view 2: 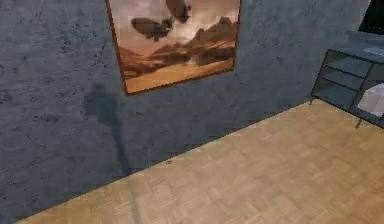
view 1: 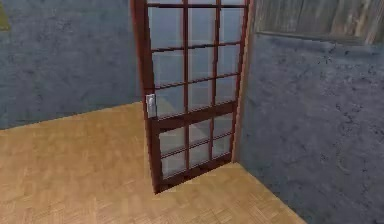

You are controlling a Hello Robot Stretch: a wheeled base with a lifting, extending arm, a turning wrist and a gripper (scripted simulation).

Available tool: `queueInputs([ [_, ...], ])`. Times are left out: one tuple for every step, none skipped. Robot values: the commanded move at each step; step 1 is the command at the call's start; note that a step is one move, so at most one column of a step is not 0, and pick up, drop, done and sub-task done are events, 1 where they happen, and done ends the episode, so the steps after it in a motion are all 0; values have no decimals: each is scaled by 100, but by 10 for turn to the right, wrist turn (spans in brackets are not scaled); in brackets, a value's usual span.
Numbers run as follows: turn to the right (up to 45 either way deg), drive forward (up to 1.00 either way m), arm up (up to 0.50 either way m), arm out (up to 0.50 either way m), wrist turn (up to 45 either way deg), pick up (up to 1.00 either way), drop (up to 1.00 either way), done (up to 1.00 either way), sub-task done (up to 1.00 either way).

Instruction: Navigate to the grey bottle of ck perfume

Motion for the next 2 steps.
queueInputs([
  [-390, 0, 0, 0, 0, 0, 0, 0, 0],
  [0, 95, 0, 0, 0, 0, 0, 0, 0],
])
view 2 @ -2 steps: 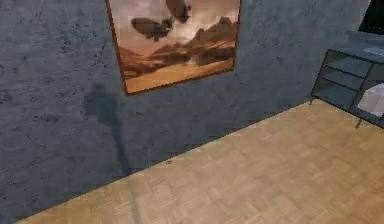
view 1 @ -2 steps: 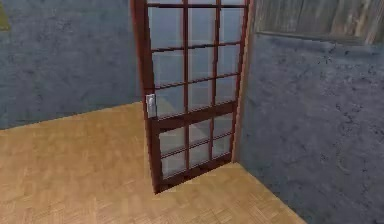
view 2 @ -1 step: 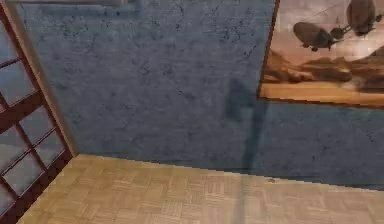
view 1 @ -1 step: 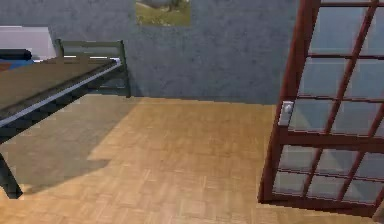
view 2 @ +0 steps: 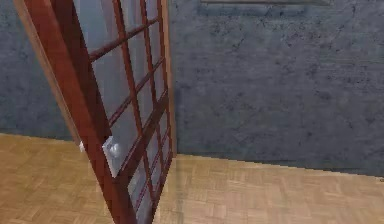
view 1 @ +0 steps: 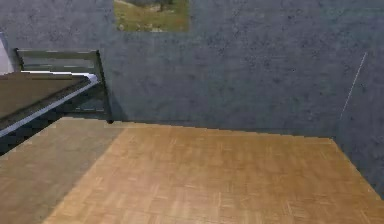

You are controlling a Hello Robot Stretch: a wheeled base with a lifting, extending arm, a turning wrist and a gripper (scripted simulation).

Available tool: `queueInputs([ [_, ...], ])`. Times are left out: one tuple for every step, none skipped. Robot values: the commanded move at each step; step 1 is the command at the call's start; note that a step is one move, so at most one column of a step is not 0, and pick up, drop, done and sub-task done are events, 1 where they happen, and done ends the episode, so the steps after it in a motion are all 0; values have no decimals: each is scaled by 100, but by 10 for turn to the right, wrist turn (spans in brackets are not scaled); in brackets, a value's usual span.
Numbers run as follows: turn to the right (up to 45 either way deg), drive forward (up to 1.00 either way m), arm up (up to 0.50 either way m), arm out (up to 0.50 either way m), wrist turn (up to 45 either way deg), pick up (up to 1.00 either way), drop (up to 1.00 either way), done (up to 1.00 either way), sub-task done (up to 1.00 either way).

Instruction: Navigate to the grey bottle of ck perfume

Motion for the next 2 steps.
queueInputs([
  [-450, 0, 0, 0, 0, 0, 0, 0, 0],
  [-60, 0, 0, 0, 0, 0, 0, 0, 0],
])
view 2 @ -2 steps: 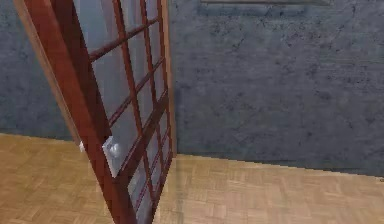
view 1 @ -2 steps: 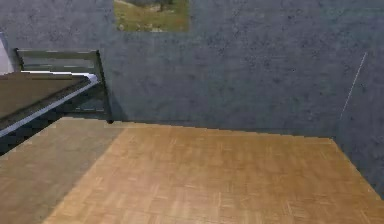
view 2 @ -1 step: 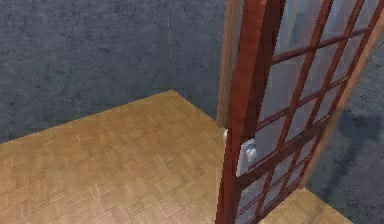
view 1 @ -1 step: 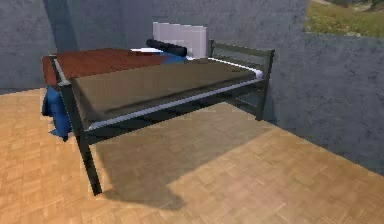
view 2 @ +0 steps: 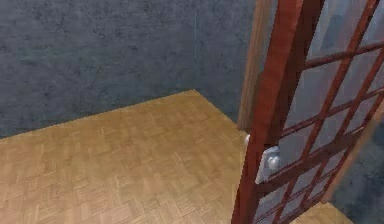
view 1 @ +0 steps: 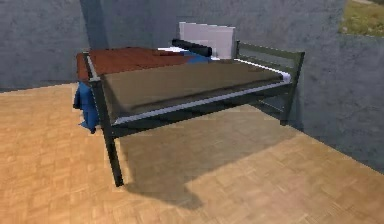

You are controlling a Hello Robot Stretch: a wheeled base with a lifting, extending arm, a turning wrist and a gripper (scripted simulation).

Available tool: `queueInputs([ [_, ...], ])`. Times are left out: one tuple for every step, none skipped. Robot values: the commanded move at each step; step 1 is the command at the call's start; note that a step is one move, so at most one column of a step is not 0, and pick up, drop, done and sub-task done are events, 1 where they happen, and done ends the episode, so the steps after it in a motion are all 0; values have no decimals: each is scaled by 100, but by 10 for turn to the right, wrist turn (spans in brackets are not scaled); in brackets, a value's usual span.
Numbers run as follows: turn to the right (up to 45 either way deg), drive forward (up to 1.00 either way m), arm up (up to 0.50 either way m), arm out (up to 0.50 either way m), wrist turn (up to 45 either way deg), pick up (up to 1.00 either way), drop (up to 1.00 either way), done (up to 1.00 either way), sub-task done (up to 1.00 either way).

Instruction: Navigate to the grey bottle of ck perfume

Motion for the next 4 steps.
queueInputs([
  [0, 5, 0, 0, 0, 0, 0, 0, 0],
  [450, 0, 0, 0, 0, 0, 0, 0, 0],
  [150, 0, 0, 0, 0, 0, 0, 0, 0],
  [0, 65, 0, 0, 0, 0, 0, 0, 0],
])
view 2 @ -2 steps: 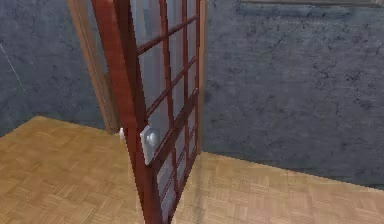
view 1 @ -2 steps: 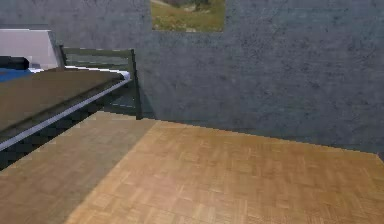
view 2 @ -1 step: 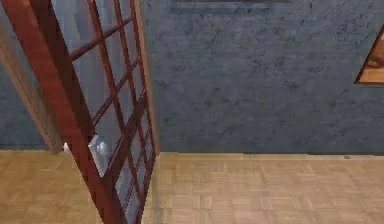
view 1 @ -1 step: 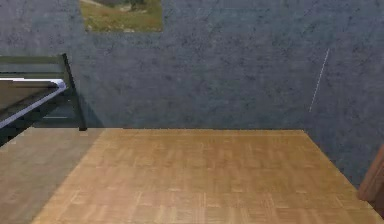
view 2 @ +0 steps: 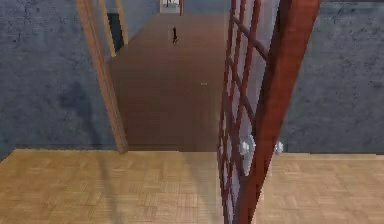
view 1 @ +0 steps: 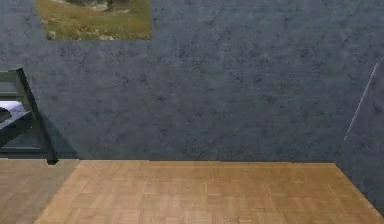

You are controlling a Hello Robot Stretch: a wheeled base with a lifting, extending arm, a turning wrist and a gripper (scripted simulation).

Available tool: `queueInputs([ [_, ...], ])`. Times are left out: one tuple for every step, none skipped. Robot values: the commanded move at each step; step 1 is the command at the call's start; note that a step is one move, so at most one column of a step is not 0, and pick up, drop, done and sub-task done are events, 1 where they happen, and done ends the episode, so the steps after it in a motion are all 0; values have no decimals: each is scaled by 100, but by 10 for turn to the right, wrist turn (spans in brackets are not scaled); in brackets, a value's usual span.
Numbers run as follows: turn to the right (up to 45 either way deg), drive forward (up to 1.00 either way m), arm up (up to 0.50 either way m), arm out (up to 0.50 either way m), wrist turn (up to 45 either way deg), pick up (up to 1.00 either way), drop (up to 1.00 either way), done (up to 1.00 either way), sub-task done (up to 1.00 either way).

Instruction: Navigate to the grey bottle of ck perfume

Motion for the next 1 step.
queueInputs([
  [450, 0, 0, 0, 0, 0, 0, 0, 0],
])
